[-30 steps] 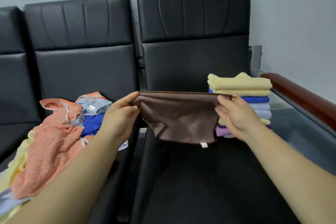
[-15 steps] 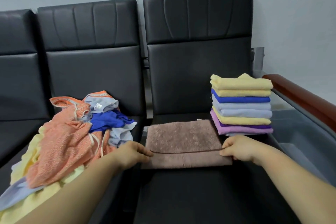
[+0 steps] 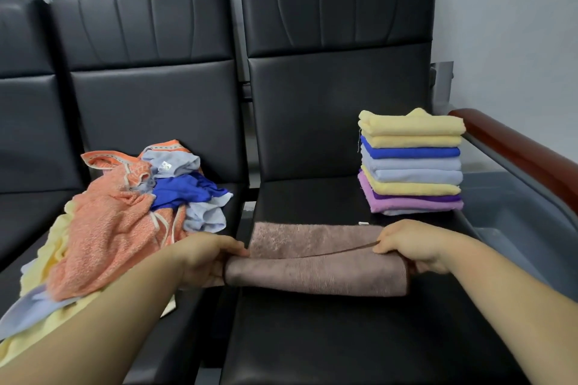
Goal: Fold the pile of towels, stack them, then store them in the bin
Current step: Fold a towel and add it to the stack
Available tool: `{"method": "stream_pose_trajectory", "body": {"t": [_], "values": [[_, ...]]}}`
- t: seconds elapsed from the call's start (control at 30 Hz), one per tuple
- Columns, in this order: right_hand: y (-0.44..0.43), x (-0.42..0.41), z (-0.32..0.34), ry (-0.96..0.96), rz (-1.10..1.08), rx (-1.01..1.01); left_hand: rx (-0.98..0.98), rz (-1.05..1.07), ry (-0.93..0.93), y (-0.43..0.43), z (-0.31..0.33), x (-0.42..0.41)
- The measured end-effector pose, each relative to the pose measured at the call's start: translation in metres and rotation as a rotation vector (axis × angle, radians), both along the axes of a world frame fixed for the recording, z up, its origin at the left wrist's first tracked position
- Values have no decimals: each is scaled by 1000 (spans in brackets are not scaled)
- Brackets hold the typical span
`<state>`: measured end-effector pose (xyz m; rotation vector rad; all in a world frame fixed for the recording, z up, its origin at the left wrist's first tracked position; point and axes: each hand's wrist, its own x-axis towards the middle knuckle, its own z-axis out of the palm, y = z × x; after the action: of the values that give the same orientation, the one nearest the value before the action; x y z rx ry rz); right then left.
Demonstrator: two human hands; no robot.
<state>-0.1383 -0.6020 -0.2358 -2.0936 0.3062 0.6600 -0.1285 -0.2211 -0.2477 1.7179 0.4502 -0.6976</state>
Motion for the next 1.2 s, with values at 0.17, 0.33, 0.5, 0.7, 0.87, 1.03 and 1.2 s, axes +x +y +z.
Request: {"method": "stream_pose_trajectory", "body": {"t": [0.17,0.33,0.5,0.7,0.87,1.03,1.2], "values": [[-3,3,-8,62,-70,2,64,-7,-160,-3,-12,0],[-4,9,-10,-40,-151,-64,135,4,-375,-9,-16,15],[-7,14,-17,-133,-159,-119,267,-51,-545,-21,-25,29],[-5,21,-24,-223,-69,-374,490,-179,-656,-38,-34,40],[-4,24,-27,-244,-29,-444,619,-268,-641,-42,-37,45],[-4,24,-31,-269,-13,-483,688,-287,-672,-45,-40,44],[1,19,-28,-288,-44,-514,786,-330,-683,-45,-47,45]]}}
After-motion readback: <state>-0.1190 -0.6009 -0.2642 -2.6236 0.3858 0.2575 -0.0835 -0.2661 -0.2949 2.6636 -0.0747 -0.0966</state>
